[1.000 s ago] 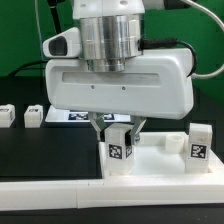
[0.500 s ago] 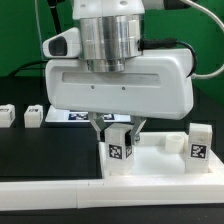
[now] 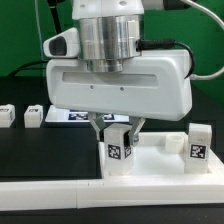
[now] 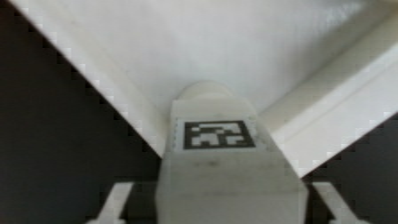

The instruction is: Assemble square table

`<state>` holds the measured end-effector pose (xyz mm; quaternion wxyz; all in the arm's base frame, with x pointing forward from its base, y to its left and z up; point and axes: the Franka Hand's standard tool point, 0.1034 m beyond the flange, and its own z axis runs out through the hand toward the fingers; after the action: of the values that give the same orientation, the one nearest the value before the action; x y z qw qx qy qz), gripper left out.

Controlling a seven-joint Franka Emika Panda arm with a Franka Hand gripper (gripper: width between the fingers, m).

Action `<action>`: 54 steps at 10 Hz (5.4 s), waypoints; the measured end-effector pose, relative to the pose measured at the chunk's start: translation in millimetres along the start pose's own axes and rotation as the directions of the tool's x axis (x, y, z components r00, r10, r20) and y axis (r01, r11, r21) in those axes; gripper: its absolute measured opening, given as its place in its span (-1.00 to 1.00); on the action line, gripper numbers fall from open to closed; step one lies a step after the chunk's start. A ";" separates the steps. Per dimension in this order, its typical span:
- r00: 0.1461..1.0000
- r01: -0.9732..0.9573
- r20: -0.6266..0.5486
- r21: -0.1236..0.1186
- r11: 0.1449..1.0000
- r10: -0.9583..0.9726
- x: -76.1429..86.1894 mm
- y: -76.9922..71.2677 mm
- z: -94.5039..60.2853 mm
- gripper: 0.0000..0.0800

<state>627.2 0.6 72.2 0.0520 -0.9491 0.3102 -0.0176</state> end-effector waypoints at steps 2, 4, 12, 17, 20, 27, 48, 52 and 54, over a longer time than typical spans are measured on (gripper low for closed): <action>0.982 -0.189 0.004 0.000 0.982 0.189 0.3 0.4 -0.5 -0.27; 0.837 -0.546 0.028 0.001 0.838 0.546 -2.1 0.8 0.0 -0.27; 0.615 -0.789 0.044 0.014 0.615 0.788 -8.1 -3.0 6.8 0.25; 0.917 -0.398 0.029 0.021 0.917 0.397 -8.9 -3.9 6.9 0.62; 0.995 0.098 0.006 -0.023 0.995 -0.098 -8.6 -7.4 5.2 0.62; 1.000 0.006 -0.029 -0.009 1.000 -0.006 -5.8 -2.9 5.5 -0.28; 0.516 -0.856 0.095 0.027 0.516 0.851 -23.0 -9.1 -17.4 0.62; 0.517 -0.856 0.094 0.024 0.517 0.851 -23.8 -8.5 -15.8 0.62; 0.627 -0.778 0.091 0.037 0.627 0.773 -26.0 -9.0 -18.7 0.62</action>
Offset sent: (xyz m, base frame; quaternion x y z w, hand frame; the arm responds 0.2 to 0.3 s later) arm 0.0015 0.0074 0.0061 0.0082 -0.0475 0.4819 0.8749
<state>610.3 21.5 91.7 0.0994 -0.7206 0.6857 0.0267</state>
